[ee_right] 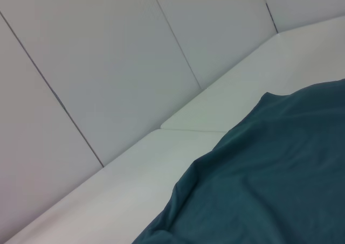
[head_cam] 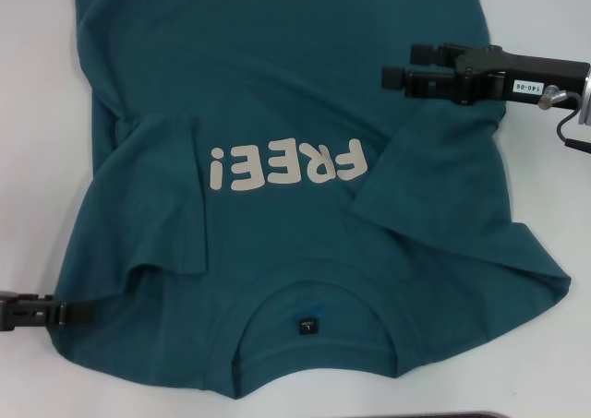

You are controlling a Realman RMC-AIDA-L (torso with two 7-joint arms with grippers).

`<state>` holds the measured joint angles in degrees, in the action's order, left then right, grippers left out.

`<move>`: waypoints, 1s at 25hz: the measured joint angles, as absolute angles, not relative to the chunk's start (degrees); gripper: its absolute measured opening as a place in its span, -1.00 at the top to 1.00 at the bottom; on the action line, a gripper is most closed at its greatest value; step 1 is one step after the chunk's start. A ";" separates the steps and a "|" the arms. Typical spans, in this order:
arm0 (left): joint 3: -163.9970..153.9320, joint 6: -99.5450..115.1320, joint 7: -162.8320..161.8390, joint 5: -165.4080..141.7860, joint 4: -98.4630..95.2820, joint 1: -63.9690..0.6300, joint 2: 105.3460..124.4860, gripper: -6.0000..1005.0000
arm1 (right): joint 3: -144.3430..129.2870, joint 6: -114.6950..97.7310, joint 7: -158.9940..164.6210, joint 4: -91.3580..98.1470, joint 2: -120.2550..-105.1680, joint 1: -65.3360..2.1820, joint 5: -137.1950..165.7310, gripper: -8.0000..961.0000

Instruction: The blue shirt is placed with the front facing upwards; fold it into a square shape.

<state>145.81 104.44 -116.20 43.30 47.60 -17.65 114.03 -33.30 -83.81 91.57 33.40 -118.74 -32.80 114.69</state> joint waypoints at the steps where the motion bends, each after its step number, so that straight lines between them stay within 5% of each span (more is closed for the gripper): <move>1: 145.81 103.96 -116.37 42.89 47.63 -17.56 114.03 -0.56 | -33.25 -83.77 91.57 33.40 -118.74 -32.87 114.70 -0.95; 22: 145.35 103.61 -116.83 39.55 47.82 -18.89 114.57 -0.55 | -32.91 -83.57 91.66 33.40 -118.72 -33.72 114.70 -0.95; 25: 145.54 103.25 -117.20 38.52 47.82 -19.35 114.74 -0.38 | -32.97 -83.58 91.66 33.40 -118.72 -33.77 114.70 -0.95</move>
